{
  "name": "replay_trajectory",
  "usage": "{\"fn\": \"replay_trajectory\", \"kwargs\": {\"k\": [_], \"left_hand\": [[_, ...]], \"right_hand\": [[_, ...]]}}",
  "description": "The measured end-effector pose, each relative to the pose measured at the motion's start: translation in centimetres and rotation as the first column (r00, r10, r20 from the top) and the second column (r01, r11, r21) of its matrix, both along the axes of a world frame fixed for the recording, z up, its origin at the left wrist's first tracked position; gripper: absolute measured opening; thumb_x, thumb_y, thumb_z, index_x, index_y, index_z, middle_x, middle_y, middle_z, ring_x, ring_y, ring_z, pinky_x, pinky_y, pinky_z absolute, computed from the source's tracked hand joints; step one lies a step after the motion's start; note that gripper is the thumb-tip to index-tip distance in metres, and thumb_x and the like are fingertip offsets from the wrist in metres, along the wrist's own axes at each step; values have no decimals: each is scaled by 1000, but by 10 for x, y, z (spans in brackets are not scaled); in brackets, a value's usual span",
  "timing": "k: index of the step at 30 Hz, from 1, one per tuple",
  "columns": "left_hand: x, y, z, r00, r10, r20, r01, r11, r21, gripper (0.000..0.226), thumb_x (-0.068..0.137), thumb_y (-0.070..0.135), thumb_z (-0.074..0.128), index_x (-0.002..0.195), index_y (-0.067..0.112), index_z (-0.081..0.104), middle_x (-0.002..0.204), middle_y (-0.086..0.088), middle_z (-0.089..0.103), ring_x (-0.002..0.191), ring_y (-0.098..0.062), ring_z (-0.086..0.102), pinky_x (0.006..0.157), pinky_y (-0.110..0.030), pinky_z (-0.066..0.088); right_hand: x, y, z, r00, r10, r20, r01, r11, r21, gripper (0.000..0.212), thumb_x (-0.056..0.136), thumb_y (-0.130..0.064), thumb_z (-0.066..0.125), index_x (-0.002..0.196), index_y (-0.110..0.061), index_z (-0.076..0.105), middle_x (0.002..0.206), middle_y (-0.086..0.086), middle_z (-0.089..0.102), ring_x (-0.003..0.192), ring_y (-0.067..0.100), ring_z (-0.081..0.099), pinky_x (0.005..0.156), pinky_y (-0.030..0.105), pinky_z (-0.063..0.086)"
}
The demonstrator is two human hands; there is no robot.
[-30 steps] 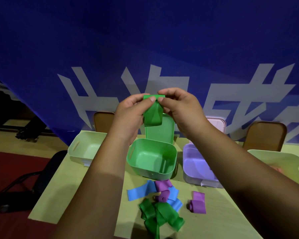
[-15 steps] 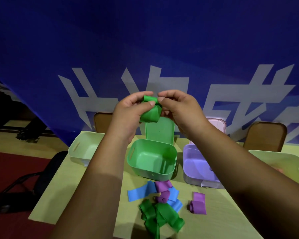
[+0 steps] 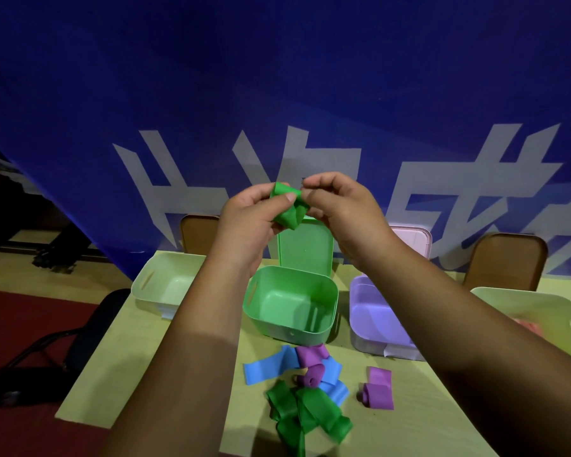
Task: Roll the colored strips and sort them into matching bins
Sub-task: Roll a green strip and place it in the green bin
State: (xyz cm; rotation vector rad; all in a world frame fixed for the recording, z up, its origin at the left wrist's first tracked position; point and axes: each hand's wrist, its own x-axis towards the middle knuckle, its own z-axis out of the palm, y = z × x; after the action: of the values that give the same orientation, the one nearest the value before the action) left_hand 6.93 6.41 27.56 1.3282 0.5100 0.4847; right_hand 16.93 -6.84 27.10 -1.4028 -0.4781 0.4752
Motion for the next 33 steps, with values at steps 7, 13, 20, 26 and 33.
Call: {"fn": "replay_trajectory", "kwargs": {"k": [7, 13, 20, 26, 33], "left_hand": [[-5, 1, 2, 1000, 30, -6, -30, 999, 11, 34, 96, 11, 79, 129, 15, 73, 115, -5, 82, 111, -21, 78, 95, -37, 63], [-3, -5, -7, 996, 79, 52, -73, 993, -93, 31, 98, 1, 73, 128, 9, 68, 110, -9, 82, 104, -23, 80, 86, -31, 62], [-1, -7, -10, 990, 70, 124, -43, 978, -204, 37, 97, -3, 73, 133, 0, 64, 122, -20, 78, 113, -28, 78, 93, -31, 62], [0, -6, -17, 993, 94, 70, -77, 975, -209, 39, 95, -1, 78, 132, 3, 66, 121, -17, 79, 112, -26, 79, 97, -34, 62], [5, -2, -25, 996, 84, -27, -87, 990, -110, 42, 91, 6, 84, 131, 10, 70, 117, -9, 81, 109, -23, 79, 91, -32, 63]], "right_hand": [[-1, -1, -2, 998, 53, 22, -53, 998, -23, 20, 104, -13, 69, 123, -11, 75, 108, 9, 78, 87, 16, 76, 83, 28, 62], [-6, 0, -4, 981, -5, 196, 23, 996, -88, 28, 100, -10, 74, 128, -14, 74, 106, 0, 78, 97, 9, 76, 86, 25, 63], [-15, 3, -11, 950, -43, 308, 86, 988, -129, 27, 94, -8, 81, 118, -19, 74, 110, -5, 75, 100, 7, 73, 95, 32, 62], [-16, 5, -14, 935, -36, 353, 115, 972, -204, 36, 90, -8, 83, 119, -24, 68, 108, -2, 68, 92, 9, 68, 87, 27, 61], [-22, 9, -26, 942, -33, 333, 125, 958, -259, 43, 86, -14, 88, 119, -23, 62, 105, -2, 68, 87, 9, 67, 79, 19, 58]]}}
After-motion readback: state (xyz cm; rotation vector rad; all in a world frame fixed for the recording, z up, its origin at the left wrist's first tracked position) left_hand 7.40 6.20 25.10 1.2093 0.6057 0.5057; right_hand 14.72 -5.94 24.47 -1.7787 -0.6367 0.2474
